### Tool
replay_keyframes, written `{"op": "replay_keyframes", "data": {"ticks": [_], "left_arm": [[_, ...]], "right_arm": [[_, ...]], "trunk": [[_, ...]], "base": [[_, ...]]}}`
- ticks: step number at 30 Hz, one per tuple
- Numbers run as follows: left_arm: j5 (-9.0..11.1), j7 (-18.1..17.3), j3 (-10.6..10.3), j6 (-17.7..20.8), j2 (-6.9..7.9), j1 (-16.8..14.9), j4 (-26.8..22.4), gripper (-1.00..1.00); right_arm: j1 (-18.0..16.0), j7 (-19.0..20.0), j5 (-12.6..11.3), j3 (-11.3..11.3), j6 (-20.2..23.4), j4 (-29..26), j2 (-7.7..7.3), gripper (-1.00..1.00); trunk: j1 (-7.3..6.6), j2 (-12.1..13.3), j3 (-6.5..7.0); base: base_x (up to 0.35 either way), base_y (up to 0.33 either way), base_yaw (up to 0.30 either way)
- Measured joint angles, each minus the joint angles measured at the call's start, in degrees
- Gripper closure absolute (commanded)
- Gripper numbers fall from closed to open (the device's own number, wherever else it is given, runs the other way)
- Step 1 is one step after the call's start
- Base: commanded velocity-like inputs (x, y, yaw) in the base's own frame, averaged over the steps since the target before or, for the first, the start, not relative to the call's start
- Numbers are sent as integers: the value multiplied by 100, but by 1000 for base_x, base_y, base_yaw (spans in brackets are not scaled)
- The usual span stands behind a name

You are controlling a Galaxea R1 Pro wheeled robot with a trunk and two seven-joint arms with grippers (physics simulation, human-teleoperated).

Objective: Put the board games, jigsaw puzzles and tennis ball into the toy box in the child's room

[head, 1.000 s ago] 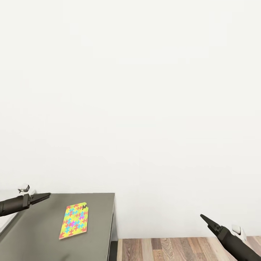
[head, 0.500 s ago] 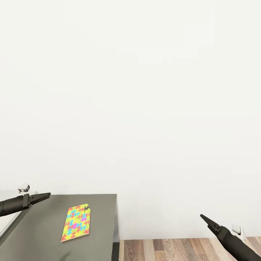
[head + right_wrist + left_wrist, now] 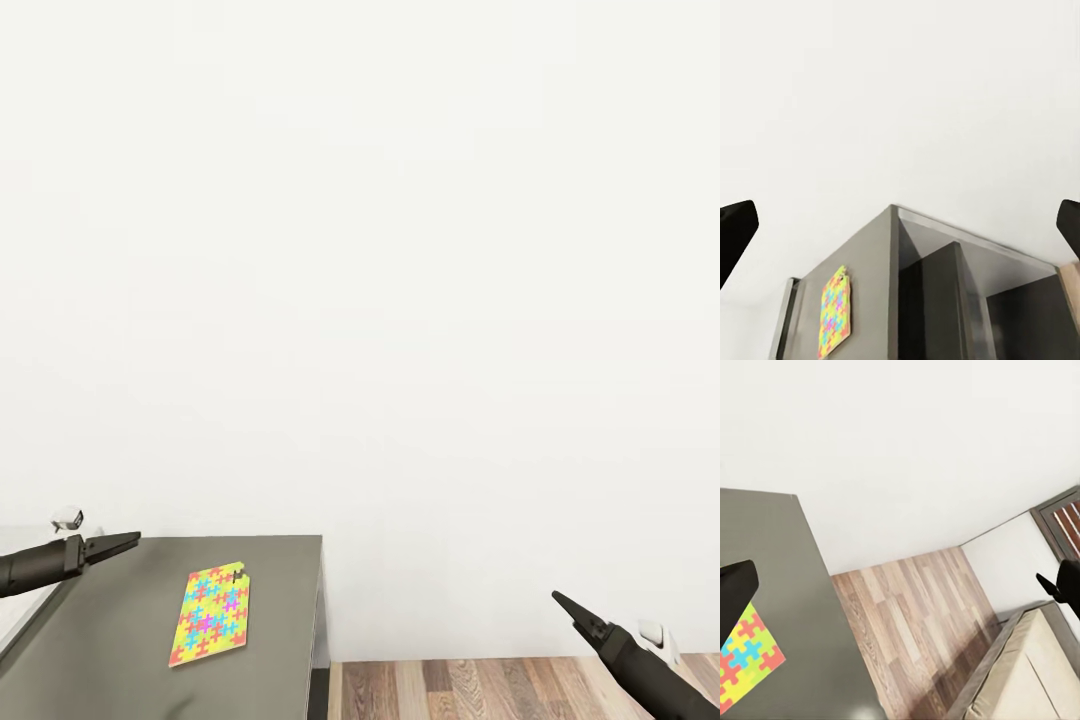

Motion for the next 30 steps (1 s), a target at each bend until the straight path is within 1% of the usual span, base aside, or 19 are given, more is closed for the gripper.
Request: {"op": "replay_keyframes", "data": {"ticks": [5,8,11,13,14,18,19,22,25,26,28,30], "left_arm": [[-10,59,-13,11,-10,1,0,-100],[-14,219,-18,22,-24,1,-2,-100],[-22,691,-22,55,-73,-8,-11,-100],[-26,1068,-24,66,-127,-21,-14,-100],[-31,1527,-26,78,-222,-43,-15,-100],[-35,2713,-27,136,-498,-156,-31,-100],[-41,3378,-29,197,-654,-239,-39,-100],[-39,4425,-37,338,-890,-397,-45,-100],[-34,5379,-42,480,-1090,-556,-48,-100],[-28,5879,-46,535,-1197,-627,-54,-100],[-29,6236,-47,568,-1280,-675,-77,-100],[-29,6459,-49,590,-1333,-705,-111,-100]], "right_arm": [[-2,-80,48,11,-5,-22,-6,-100],[-36,-224,63,20,-1,-36,-9,-100],[-129,-604,74,32,28,-50,-10,-100],[-167,-866,74,56,41,-54,-9,-100],[-195,-1144,66,119,50,-55,-11,-100],[-237,-1678,61,372,25,-64,-15,-100],[-267,-1890,60,516,8,-66,-18,-100],[-323,-2163,61,709,-12,-68,-24,-100],[-374,-2383,56,829,-16,-62,-20,-100],[-396,-2495,53,880,-18,-61,-16,-100],[-410,-2571,55,922,-22,-65,-10,-100],[-419,-2618,57,949,-25,-67,-6,-100]], "trunk": [[0,0,0],[0,0,0],[0,0,0],[0,1,0],[0,1,0],[0,1,0],[1,1,0],[0,2,2],[0,2,2],[0,2,2],[0,2,2],[0,2,2]], "base": [[0,0,0],[0,0,0],[0,0,0],[0,0,0],[0,0,0],[0,0,0],[0,0,0],[0,0,0],[0,0,0],[0,0,0],[0,0,0],[0,0,0]]}}
